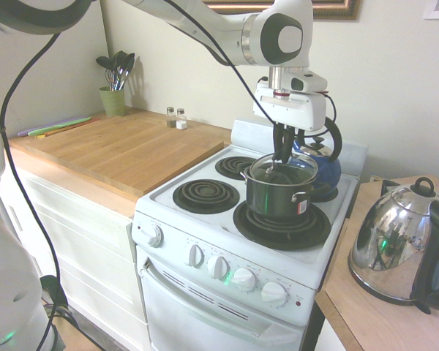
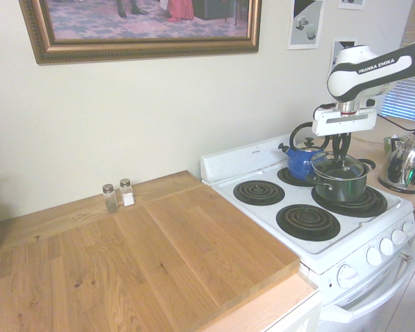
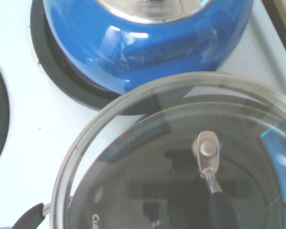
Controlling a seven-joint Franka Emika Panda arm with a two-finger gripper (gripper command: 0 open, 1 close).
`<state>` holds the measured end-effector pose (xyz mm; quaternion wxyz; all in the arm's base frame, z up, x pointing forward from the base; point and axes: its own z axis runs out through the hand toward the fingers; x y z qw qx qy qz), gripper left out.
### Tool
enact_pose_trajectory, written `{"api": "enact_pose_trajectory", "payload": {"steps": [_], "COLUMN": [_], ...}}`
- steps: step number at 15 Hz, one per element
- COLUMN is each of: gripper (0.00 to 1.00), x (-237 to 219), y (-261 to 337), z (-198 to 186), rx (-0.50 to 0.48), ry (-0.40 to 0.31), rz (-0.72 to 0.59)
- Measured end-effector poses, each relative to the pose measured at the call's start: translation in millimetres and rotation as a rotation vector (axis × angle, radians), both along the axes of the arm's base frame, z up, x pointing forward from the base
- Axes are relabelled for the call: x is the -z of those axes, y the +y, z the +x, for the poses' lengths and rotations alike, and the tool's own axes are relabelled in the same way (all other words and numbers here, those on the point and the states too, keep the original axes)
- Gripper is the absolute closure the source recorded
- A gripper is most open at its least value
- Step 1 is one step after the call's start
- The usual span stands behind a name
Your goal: Cover the lid of the pot
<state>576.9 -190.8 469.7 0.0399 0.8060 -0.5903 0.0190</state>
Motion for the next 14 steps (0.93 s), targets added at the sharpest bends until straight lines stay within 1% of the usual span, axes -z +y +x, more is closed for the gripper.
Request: {"api": "enact_pose_trajectory", "payload": {"steps": [4, 7, 9, 11, 14], "gripper": [1.0, 1.0, 1.0, 1.0, 1.0], "x": [-10, -32, -43, -39, -19], "y": [0, 4, 6, 6, 8], "z": [-3, -11, -16, -18, -23], "rx": [0.001, -0.004, -0.005, -0.004, -0.007], "ry": [-0.011, -0.029, -0.029, -0.014, 0.025], "rz": [-0.001, -0.002, -0.002, 0.0, 0.008]}}
